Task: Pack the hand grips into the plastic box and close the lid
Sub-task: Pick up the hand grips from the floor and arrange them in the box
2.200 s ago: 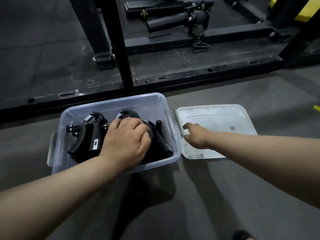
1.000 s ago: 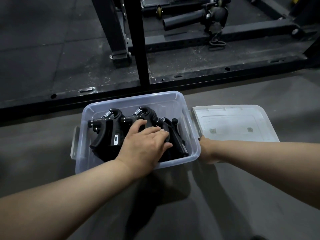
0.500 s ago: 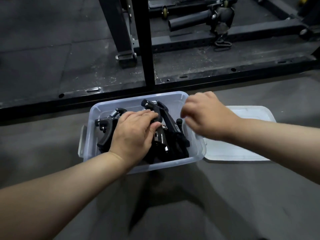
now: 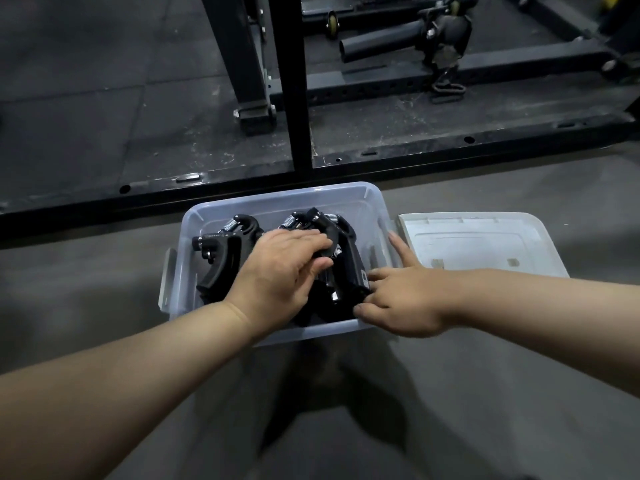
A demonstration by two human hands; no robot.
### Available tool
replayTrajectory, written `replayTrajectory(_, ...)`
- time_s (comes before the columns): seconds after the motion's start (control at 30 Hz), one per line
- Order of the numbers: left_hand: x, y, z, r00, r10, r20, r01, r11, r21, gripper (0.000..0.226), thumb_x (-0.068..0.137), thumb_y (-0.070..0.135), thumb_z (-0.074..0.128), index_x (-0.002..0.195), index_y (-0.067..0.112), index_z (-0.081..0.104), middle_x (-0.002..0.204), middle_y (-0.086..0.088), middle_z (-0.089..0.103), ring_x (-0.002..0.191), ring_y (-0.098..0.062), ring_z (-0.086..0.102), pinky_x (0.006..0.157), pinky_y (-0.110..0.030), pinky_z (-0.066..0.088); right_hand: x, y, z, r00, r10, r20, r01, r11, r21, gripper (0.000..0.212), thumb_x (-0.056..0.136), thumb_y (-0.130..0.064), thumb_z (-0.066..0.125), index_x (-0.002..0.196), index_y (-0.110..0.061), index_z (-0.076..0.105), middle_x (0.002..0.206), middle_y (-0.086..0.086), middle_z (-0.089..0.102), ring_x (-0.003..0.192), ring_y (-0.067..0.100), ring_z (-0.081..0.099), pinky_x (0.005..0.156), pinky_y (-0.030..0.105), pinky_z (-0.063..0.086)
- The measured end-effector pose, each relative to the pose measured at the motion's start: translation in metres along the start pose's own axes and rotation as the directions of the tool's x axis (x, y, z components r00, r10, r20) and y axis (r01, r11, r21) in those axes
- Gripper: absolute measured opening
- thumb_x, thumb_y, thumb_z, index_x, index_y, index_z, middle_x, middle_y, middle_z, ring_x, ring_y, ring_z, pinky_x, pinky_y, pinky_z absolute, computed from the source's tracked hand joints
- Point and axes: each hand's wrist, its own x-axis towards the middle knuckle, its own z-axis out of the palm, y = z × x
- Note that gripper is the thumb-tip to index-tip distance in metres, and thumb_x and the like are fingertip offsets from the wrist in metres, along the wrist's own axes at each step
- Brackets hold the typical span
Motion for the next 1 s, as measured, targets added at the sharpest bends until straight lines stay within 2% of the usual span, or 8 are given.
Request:
replayTrajectory(0.23,0.001,0.019,0.014,0.995,-0.026,0.093,0.017,0.995,0.099,0.031,0.089,0.032,0.054,0.104,0.012,0.072,0.105,-0.004,0.074,0.104,-0.019,0.068,0.095,-0.031,0.039,-0.009,-0.016,-0.006,0.995,0.051,0.09,-0.05,0.999,-0.004,0.072,0.097,-0.06,0.005,0.12,-0.014,0.056,0.093,0.001,0.056,0.133,0.022,0.043,0.108,0.061,-0.023)
replayTrajectory(0.37,-0.012,0.03,0.018,0.992,0.106,0.074,-0.121,0.965,0.231,0.021,0.088,0.031,0.061,0.092,0.014,0.073,0.098,0.001,0.075,0.101,-0.016,0.069,0.096,-0.034,0.042,-0.013,-0.015,-0.029,0.996,0.028,0.085,-0.032,0.998,0.047,0.041,0.101,-0.05,0.026,0.094,-0.02,0.054,0.083,-0.003,0.046,0.111,0.023,0.056,0.116,0.05,0.016)
replayTrajectory(0.47,-0.016,0.028,0.014,0.985,0.137,0.109,-0.164,0.941,0.298,0.021,0.089,0.037,0.063,0.088,0.019,0.072,0.095,0.005,0.073,0.102,-0.015,0.067,0.096,-0.037,0.043,-0.014,-0.005,-0.04,0.992,0.082,-0.098,-0.076,0.995,0.066,0.026,0.099,-0.038,0.038,0.081,-0.022,0.049,0.073,-0.002,0.046,0.075,0.024,0.05,0.071,0.031,0.041)
replayTrajectory(0.57,-0.015,0.028,0.013,0.983,0.123,0.136,-0.16,0.939,0.306,0.027,0.092,0.043,0.058,0.091,0.02,0.073,0.097,0.006,0.072,0.105,-0.02,0.064,0.096,-0.038,0.043,-0.004,0.012,-0.038,0.96,0.074,-0.27,-0.055,0.996,0.076,0.018,0.092,-0.029,0.044,0.09,-0.021,0.06,0.081,-0.003,0.06,0.077,0.023,0.056,0.07,0.034,0.049)
replayTrajectory(0.7,-0.016,0.03,0.014,0.981,0.126,0.146,-0.164,0.942,0.291,0.029,0.094,0.039,0.053,0.099,0.02,0.073,0.104,0.005,0.071,0.109,-0.022,0.062,0.1,-0.039,0.041,0.01,0.046,-0.027,0.691,0.328,-0.644,0.043,0.871,0.49,0.02,0.085,-0.011,0.053,0.095,-0.02,0.068,0.093,-0.006,0.056,0.086,0.011,0.054,0.078,0.022,0.04)
replayTrajectory(0.83,-0.014,0.029,0.013,0.985,0.115,0.127,-0.147,0.948,0.283,0.031,0.09,0.036,0.055,0.109,0.017,0.071,0.113,0.003,0.068,0.113,-0.022,0.06,0.102,-0.039,0.039,0.029,0.087,0.0,0.456,0.763,-0.457,-0.057,0.538,0.841,0.018,0.087,-0.009,0.05,0.099,-0.011,0.062,0.095,0.004,0.06,0.084,0.021,0.056,0.071,0.026,0.042)
replayTrajectory(0.9,-0.01,0.027,0.012,0.988,0.107,0.111,-0.135,0.95,0.282,0.031,0.09,0.035,0.055,0.11,0.018,0.071,0.115,0.003,0.068,0.113,-0.022,0.06,0.103,-0.039,0.037,0.036,0.107,0.029,0.513,0.821,-0.25,-0.238,0.416,0.878,0.022,0.087,-0.014,0.052,0.108,-0.011,0.058,0.105,0.011,0.062,0.089,0.028,0.058,0.071,0.031,0.047)
replayTrajectory(1.0,-0.005,0.022,0.012,0.987,0.118,0.111,-0.144,0.951,0.272,0.027,0.09,0.032,0.054,0.105,0.019,0.072,0.111,0.006,0.07,0.111,-0.02,0.06,0.102,-0.039,0.037,0.038,0.107,0.067,0.756,0.655,0.008,-0.474,0.538,0.697,0.041,0.088,-0.025,0.057,0.126,-0.016,0.047,0.119,0.015,0.059,0.1,0.032,0.059,0.08,0.033,0.048)
